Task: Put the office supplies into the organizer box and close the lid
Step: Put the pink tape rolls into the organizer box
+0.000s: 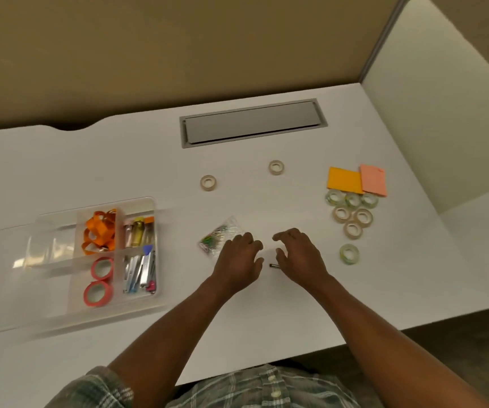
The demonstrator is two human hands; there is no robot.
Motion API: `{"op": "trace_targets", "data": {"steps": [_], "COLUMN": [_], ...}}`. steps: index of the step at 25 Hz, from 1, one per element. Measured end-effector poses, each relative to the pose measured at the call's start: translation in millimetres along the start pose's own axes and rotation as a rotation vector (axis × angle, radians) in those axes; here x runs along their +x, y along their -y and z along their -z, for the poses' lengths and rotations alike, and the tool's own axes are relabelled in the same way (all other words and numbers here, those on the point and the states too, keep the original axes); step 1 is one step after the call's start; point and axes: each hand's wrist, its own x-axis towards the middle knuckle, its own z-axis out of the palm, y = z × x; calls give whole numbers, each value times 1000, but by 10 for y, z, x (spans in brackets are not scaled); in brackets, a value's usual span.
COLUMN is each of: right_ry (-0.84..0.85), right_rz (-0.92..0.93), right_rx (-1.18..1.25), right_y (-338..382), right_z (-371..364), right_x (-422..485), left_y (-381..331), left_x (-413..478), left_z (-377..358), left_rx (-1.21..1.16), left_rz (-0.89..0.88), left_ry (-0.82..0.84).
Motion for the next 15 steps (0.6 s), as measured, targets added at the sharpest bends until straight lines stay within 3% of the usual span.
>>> {"op": "trace_targets", "data": {"steps": [4, 9, 15], "right_ry": [28, 69, 82], "right_rz": [-168, -136, -99], "right_rx": [-25, -25, -29], "right_y": [-651, -963, -1032], "right_z": [106, 117, 120], "right_x": [-156, -238, -206], "left_y": [-439, -679, -693], "left_x": [210, 296, 316], "left_z": [-327, -596, -651], "left_rx": [43, 191, 235], "left_rz": [-113, -199, -151], "left_ry": [126, 202, 205]}}
